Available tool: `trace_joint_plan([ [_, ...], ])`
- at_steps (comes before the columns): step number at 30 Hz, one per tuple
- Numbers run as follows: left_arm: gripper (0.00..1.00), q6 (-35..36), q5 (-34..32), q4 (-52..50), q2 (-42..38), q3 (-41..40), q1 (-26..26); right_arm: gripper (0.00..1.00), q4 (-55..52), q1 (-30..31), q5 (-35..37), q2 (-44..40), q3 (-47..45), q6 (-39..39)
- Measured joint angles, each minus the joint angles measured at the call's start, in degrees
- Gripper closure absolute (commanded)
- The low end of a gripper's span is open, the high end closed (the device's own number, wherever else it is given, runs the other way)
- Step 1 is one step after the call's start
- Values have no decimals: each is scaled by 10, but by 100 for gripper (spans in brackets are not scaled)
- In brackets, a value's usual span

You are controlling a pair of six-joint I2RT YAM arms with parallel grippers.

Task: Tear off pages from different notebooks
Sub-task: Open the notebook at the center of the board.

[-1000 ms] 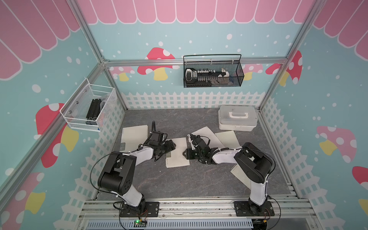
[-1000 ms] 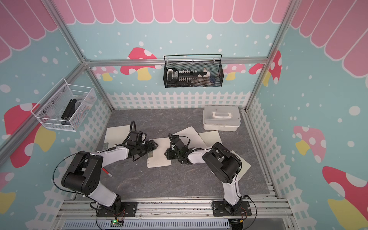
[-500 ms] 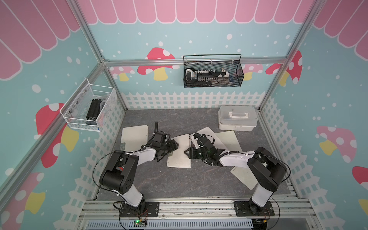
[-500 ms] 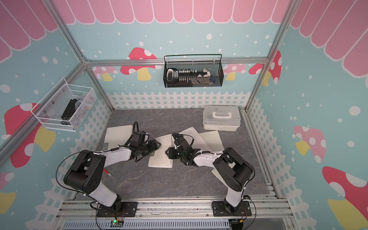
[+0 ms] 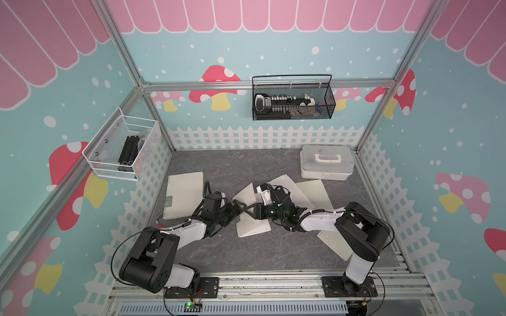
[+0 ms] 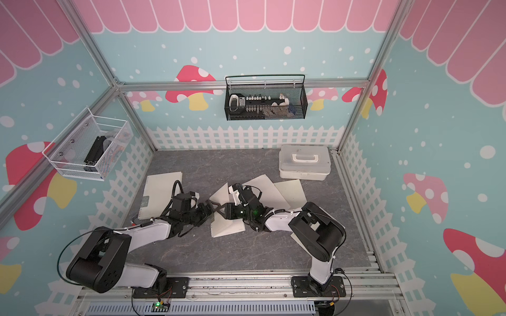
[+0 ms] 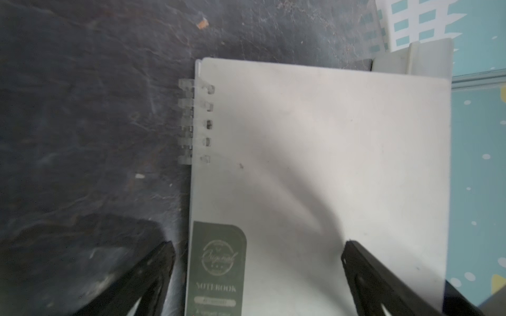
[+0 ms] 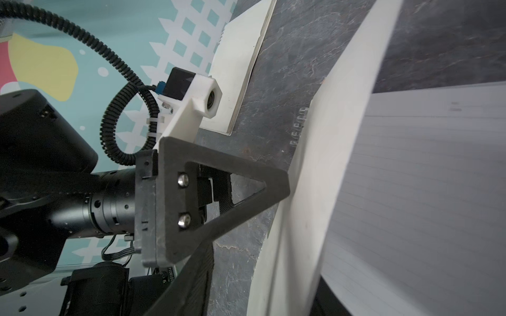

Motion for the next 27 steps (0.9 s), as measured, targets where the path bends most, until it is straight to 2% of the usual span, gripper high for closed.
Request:
trace_joint_plan([
  [5,1,-17,1,-14,-106,-44,61,53,9,12,-12,2,10,-3],
  [10,1,-37,-12,-22,-224,-44,65,48,9,29,-33,2,43,-22],
  [12,1,-38,-16,-23,-247,-32,66,47,10,40,-45,3,62,-32],
  [17,2,-38,-10,-16,-233,-5,67,46,27,60,-65,6,81,-59],
  [22,8,-33,2,-18,-185,-6,70,46,32,62,-72,21,81,-70],
  [27,11,-24,7,-22,-172,-10,85,45,41,61,-87,23,76,-78],
])
